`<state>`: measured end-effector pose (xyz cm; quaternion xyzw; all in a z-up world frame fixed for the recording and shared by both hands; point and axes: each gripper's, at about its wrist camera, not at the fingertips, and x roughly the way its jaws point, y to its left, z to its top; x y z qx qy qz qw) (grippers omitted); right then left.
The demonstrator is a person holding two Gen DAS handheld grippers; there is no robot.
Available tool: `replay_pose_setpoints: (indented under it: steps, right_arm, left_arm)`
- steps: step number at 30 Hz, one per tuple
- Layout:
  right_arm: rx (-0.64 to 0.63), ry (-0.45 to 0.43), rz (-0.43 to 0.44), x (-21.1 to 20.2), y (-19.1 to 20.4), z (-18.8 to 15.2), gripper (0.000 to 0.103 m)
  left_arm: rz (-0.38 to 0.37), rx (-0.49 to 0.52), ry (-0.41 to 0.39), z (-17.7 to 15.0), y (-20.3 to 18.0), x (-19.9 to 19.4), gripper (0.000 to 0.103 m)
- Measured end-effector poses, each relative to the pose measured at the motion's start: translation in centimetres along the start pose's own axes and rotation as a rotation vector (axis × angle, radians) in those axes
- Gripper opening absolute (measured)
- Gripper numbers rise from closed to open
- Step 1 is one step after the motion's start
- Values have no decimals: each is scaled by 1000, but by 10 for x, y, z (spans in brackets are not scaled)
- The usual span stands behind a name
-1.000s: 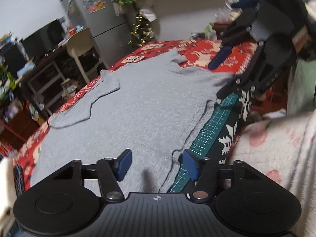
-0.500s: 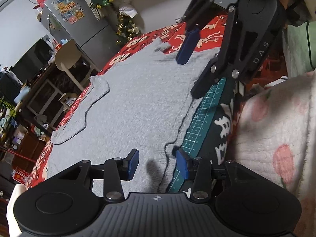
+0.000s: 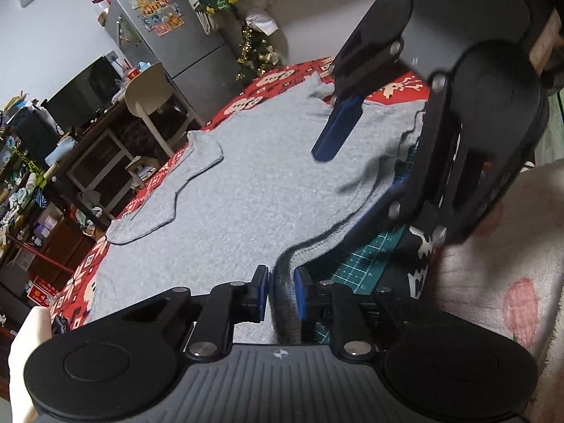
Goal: Fold clothes
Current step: 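Pinch the grey shirt's side edge beside the mat with the left tool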
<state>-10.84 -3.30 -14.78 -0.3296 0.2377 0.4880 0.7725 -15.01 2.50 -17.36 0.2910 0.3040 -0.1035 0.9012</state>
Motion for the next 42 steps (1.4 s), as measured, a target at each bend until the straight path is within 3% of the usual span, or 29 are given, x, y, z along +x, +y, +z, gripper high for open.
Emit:
replay_pose_setpoints:
  steps: [6, 10, 14, 30, 33, 35, 37, 42]
  right_arm:
    - [-97, -24, -58, 17, 16, 9, 71]
    - [-115, -39, -92, 24, 17, 11, 65]
    - [-53, -66, -78, 21, 11, 15, 65]
    - [34, -70, -90, 15, -7, 15, 65]
    - [55, -67, -87, 12, -10, 12, 68]
    - [69, -65, -80, 9, -10, 7, 69]
    - [83, -59, -76, 8, -7, 0, 70]
    - [79, -31, -89, 8, 6, -13, 70]
  left_arm:
    - [9, -15, 1, 0, 4, -3, 21]
    - [8, -33, 10, -4, 5, -7, 26]
    - [4, -31, 23, -10, 0, -12, 41]
    - [94, -34, 59, -25, 4, -9, 44]
    - [113, -28, 57, -27, 7, -12, 40]
    - [135, -34, 49, -28, 10, -15, 23]
    - [148, -58, 39, -29, 15, -17, 12]
    - [173, -107, 20, -26, 27, -20, 10]
